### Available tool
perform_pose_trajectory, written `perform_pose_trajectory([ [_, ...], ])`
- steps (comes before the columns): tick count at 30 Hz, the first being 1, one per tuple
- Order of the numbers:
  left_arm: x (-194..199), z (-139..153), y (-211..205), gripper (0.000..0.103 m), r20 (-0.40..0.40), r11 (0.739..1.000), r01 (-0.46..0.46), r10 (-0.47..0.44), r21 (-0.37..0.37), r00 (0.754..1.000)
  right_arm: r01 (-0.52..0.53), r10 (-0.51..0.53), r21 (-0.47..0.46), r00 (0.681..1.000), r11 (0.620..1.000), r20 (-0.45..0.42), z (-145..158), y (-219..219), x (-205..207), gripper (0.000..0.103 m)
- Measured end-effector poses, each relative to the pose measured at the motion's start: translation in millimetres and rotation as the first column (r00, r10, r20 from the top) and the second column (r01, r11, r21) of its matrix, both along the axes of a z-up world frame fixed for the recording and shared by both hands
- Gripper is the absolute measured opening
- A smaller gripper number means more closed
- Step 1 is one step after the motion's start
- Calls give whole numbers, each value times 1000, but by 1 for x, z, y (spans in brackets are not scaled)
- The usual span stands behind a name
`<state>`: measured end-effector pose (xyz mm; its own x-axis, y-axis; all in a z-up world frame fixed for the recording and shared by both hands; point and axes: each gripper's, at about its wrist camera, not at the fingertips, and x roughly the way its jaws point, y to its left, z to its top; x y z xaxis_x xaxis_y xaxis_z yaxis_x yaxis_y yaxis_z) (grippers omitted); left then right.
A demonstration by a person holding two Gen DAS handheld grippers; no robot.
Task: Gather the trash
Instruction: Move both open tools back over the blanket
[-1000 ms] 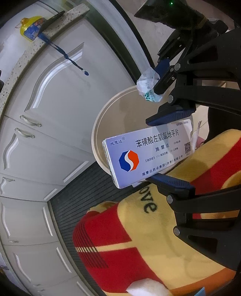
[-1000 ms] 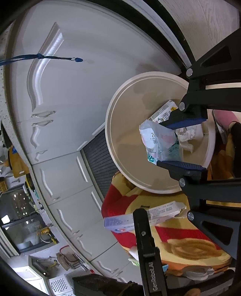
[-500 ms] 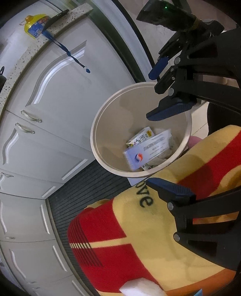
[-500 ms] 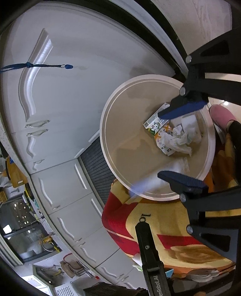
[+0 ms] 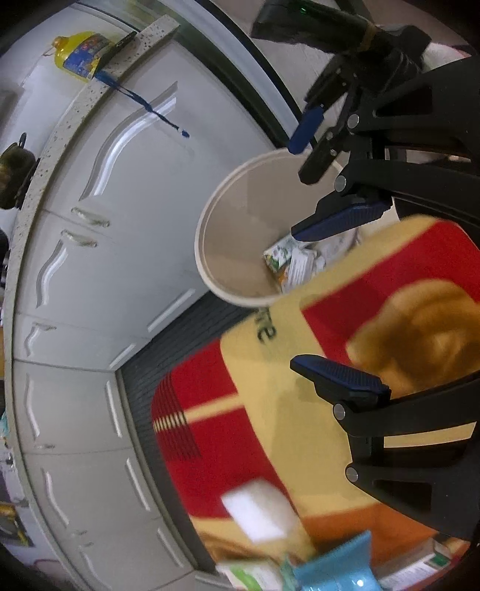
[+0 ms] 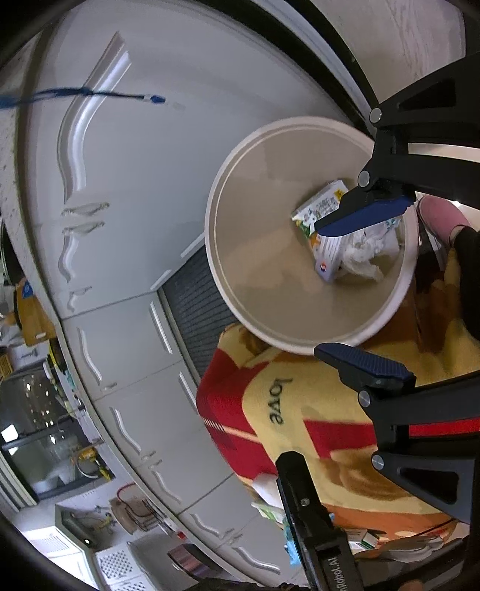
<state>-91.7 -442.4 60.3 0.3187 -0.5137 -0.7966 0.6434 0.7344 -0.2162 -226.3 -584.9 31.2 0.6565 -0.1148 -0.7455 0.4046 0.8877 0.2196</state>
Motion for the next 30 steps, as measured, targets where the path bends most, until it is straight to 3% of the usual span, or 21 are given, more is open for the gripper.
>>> perform_pose_trajectory([
  [9, -4, 5, 62, 63, 46, 997, -76, 75, 13, 996, -88, 89, -7, 996, 996, 17, 13, 42, 18, 61],
  [17, -4, 21, 130, 63, 62, 989, -145, 146, -10, 987, -241, 240, 16, 970, 970, 41, 24, 100, 44, 61],
  [30, 18, 25, 261, 63, 81, 941, -338, 337, -7, 938, -371, 371, 7, 929, 929, 19, 20, 170, 83, 62],
])
